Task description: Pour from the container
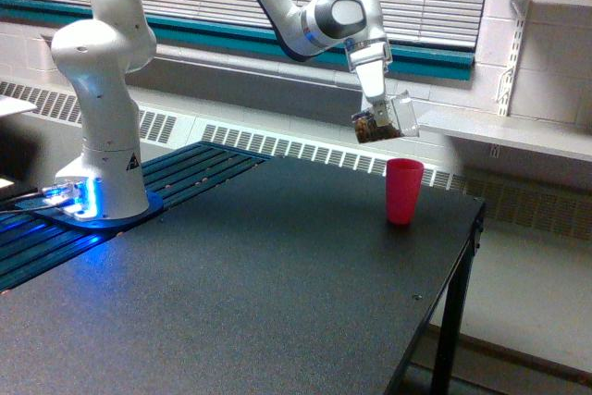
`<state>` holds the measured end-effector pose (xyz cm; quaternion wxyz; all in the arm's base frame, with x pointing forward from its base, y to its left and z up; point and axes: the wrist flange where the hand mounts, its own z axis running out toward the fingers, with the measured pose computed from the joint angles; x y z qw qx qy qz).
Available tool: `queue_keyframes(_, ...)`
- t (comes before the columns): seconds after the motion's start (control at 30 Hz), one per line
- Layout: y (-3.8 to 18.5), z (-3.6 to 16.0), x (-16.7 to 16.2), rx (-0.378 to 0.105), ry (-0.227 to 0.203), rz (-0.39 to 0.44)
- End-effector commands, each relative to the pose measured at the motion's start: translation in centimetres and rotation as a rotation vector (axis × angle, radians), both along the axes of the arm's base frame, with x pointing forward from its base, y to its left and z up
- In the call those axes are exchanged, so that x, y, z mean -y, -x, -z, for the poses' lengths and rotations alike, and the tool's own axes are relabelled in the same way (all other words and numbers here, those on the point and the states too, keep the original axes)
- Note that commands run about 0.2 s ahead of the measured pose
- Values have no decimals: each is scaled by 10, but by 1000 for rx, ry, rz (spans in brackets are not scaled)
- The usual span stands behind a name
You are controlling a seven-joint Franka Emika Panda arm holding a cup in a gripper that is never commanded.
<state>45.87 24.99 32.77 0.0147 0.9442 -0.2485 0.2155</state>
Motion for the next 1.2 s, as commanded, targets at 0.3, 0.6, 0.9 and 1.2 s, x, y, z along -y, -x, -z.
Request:
queue_keyframes(0.3,1,-3,9,-33,21,-18)
queue_keyframes(0.6,3,1,-11,-42,31,-25)
queue_keyframes(0.9,15,16,-32,-67,47,-36)
queue_keyframes(1.2,22,30,-37,-86,56,-25)
